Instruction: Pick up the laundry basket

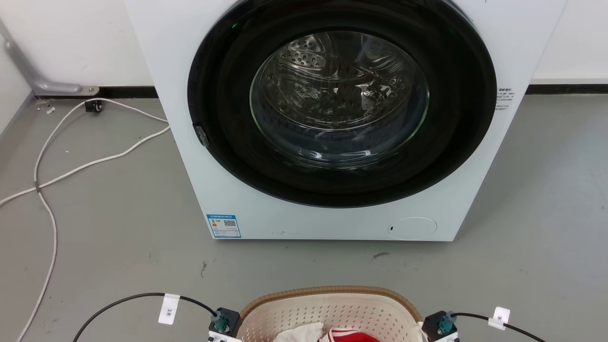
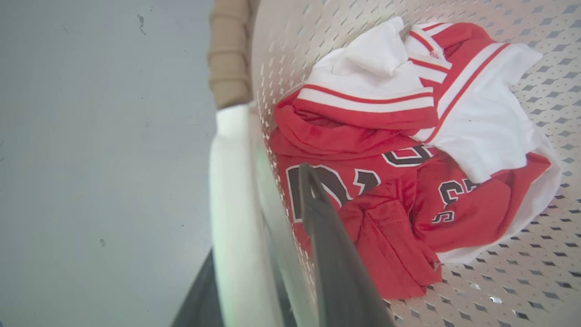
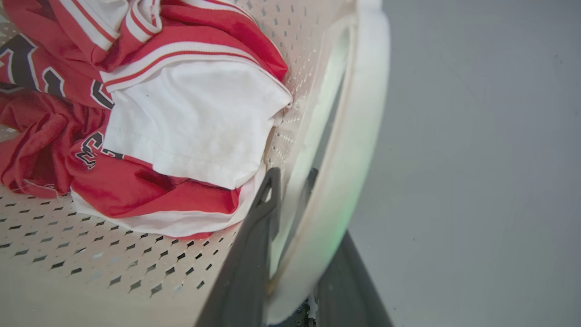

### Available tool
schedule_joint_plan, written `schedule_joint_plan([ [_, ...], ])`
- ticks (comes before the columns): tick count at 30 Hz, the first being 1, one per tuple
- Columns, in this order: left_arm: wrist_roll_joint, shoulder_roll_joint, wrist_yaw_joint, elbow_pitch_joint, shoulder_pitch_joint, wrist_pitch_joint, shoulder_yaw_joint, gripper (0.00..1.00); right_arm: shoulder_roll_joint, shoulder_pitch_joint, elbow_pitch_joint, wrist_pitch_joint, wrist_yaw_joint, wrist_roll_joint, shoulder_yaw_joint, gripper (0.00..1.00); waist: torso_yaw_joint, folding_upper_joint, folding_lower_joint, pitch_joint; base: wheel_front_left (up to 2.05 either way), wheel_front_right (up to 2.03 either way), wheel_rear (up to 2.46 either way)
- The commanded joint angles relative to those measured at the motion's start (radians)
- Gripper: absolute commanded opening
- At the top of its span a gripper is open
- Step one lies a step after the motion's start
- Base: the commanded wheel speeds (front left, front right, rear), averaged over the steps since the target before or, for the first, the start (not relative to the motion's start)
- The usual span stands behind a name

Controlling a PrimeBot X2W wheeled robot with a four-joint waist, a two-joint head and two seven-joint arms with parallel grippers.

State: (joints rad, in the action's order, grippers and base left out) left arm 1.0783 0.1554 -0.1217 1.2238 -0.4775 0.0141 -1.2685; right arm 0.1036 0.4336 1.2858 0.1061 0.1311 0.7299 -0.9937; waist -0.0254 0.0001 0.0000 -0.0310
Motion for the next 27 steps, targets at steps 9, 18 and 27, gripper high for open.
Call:
schedule_joint_plan([
  [9,-0.003,0.003,-0.015,-0.008,-0.004,-0.007,-0.012,0.00,0.014,0.017,0.004,0.001,-0.001,0.010,-0.017,0.00,0.000,-0.0001,0.0000,0.002,0.00,0.00,0.00],
  [18,-0.002,0.005,-0.015,-0.009,-0.004,-0.010,-0.013,0.00,0.016,0.018,0.004,-0.001,-0.001,0.016,-0.027,0.00,0.000,-0.0001,0.0000,0.001,0.00,0.00,0.00],
  [27,0.003,0.005,-0.015,-0.010,-0.005,-0.007,-0.014,0.00,0.019,0.019,0.004,0.002,-0.001,0.025,-0.037,0.00,0.001,-0.0001,0.0000,0.003,0.00,0.00,0.00],
])
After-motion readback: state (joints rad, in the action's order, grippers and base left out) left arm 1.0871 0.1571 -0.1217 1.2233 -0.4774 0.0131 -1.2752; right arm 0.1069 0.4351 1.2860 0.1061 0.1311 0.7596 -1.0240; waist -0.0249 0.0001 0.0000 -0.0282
